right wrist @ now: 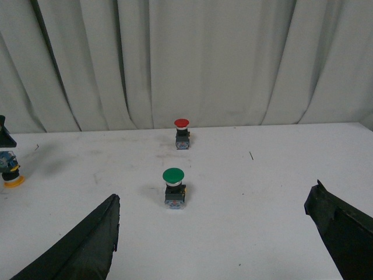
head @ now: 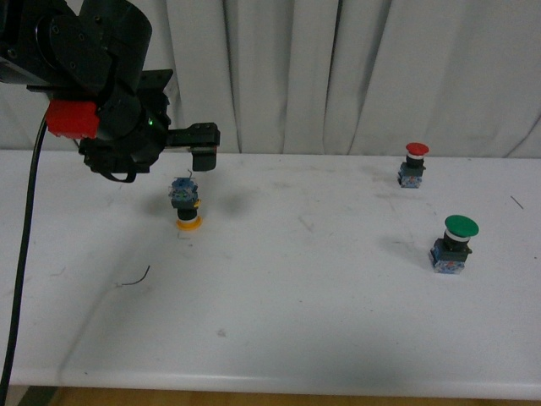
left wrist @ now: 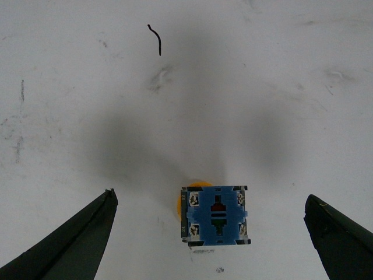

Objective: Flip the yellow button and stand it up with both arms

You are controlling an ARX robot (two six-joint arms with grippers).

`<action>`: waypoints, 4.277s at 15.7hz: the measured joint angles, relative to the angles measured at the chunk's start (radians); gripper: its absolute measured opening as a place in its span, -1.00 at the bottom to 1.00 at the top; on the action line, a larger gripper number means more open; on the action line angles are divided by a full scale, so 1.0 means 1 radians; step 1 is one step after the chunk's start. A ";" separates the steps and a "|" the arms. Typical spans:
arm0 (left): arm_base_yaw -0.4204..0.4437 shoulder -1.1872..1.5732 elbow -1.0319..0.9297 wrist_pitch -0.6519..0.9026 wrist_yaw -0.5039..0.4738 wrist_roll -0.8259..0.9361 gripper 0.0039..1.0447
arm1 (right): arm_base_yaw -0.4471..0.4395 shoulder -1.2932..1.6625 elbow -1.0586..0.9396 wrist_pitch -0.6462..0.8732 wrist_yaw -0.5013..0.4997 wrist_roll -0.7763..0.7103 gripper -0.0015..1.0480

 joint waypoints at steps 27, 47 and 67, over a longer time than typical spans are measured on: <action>-0.049 0.057 -0.022 0.069 -0.072 0.078 -0.38 | 0.000 0.000 0.000 0.000 0.000 0.000 0.87; -0.107 -0.333 -0.616 1.161 0.655 -0.863 -0.41 | 0.000 0.000 0.000 0.000 0.000 0.000 0.87; -0.058 -0.307 -0.576 1.207 0.647 -0.927 -0.43 | 0.133 2.031 0.796 1.284 -0.468 1.189 0.87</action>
